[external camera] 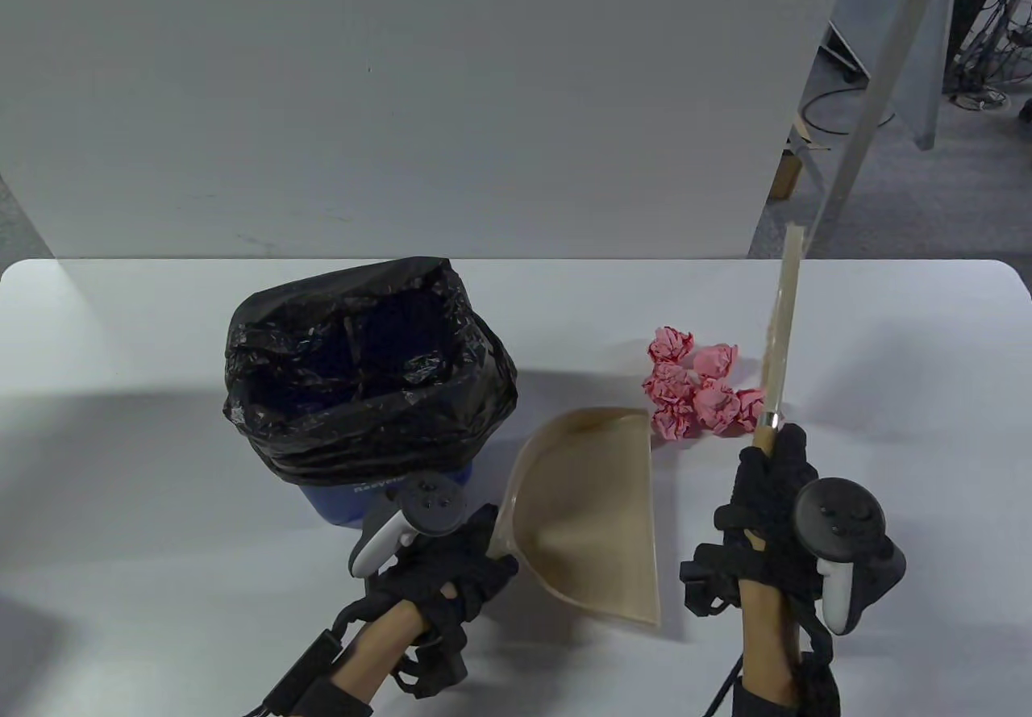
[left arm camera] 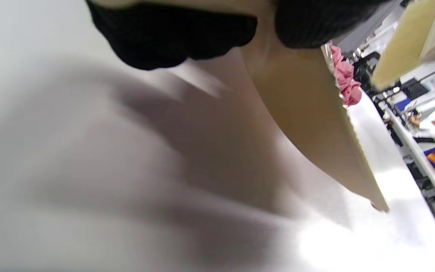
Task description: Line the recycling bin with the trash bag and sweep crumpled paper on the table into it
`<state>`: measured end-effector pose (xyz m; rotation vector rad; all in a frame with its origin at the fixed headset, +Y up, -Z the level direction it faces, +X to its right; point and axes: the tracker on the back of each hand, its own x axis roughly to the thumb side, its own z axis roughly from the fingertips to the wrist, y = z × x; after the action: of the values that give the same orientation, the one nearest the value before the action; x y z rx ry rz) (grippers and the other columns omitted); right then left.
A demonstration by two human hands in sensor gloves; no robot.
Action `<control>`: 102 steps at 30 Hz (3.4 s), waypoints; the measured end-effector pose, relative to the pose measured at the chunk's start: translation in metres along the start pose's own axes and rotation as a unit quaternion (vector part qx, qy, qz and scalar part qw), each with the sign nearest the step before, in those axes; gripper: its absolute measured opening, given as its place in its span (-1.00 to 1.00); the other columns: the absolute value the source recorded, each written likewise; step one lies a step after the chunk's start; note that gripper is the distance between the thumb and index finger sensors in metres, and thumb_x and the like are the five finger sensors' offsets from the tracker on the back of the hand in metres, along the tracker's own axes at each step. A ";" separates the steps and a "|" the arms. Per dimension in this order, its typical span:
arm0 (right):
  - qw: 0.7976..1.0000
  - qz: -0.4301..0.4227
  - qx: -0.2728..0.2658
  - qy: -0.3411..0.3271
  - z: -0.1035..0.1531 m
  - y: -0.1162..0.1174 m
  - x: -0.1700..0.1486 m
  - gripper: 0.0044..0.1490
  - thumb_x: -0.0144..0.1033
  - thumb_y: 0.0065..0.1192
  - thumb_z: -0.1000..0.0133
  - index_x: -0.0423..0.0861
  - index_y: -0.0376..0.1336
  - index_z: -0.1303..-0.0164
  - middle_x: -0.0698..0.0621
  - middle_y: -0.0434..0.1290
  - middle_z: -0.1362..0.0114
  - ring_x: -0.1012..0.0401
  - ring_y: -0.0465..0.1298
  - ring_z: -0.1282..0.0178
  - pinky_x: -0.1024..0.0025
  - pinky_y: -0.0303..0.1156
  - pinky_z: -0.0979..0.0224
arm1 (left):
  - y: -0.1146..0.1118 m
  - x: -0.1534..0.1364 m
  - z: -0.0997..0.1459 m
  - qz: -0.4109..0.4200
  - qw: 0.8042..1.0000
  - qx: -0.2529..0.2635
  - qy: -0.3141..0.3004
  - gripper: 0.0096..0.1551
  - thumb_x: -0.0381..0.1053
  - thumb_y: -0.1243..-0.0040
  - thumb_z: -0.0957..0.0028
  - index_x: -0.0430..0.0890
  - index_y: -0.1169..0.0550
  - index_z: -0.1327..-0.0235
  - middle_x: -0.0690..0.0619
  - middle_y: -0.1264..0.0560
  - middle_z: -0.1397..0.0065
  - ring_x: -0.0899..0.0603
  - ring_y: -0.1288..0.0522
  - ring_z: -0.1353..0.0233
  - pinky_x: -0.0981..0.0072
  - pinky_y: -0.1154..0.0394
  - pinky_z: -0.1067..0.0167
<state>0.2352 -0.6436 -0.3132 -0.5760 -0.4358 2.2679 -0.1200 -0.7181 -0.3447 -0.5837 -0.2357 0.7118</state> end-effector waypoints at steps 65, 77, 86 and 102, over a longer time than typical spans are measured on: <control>0.985 -0.029 0.170 0.009 0.011 0.022 0.013 -0.24 -0.27 -0.07 -0.36 -0.41 -0.07 -0.64 -0.41 0.31 -0.40 -0.01 0.55 0.01 0.08 0.59 0.00 | 0.006 0.027 -0.035 0.138 0.984 0.102 0.050 -0.02 0.06 -0.08 -0.29 -0.27 0.17 -0.65 -0.23 -0.24 -0.52 -0.14 -0.52 -0.20 0.17 -0.67 0.00; 0.972 -0.161 0.157 0.066 -0.004 0.011 -0.018 -0.24 -0.27 -0.08 -0.36 -0.41 -0.08 -0.64 -0.41 0.30 -0.39 -0.01 0.55 0.01 0.09 0.59 0.00 | 0.014 0.057 -0.007 0.188 0.976 0.101 -0.035 -0.02 0.06 -0.08 -0.30 -0.28 0.16 -0.65 -0.23 -0.25 -0.52 -0.14 -0.53 -0.20 0.18 -0.68 0.01; 0.972 -0.167 0.142 0.080 -0.008 0.010 -0.027 -0.24 -0.26 -0.09 -0.36 -0.41 -0.09 -0.64 -0.41 0.29 -0.40 -0.01 0.54 0.00 0.10 0.59 0.00 | 0.051 0.090 0.043 0.273 0.945 0.121 -0.136 -0.02 0.06 -0.07 -0.31 -0.28 0.16 -0.66 -0.23 -0.25 -0.52 -0.13 -0.53 -0.19 0.20 -0.68 0.01; 0.974 -0.157 0.154 0.052 -0.004 0.019 -0.018 -0.24 -0.25 -0.07 -0.36 -0.41 -0.08 -0.64 -0.40 0.31 -0.39 0.00 0.55 0.01 0.10 0.60 0.01 | 0.162 0.052 0.157 0.186 0.917 0.337 -0.105 -0.03 0.05 -0.10 -0.30 -0.29 0.11 -0.67 -0.24 -0.27 -0.51 -0.15 -0.54 -0.17 0.17 -0.67 0.04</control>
<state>0.2374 -0.6693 -0.3205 -0.4296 -0.1062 1.9405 -0.2317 -0.5180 -0.3092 0.1202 -0.0631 1.1596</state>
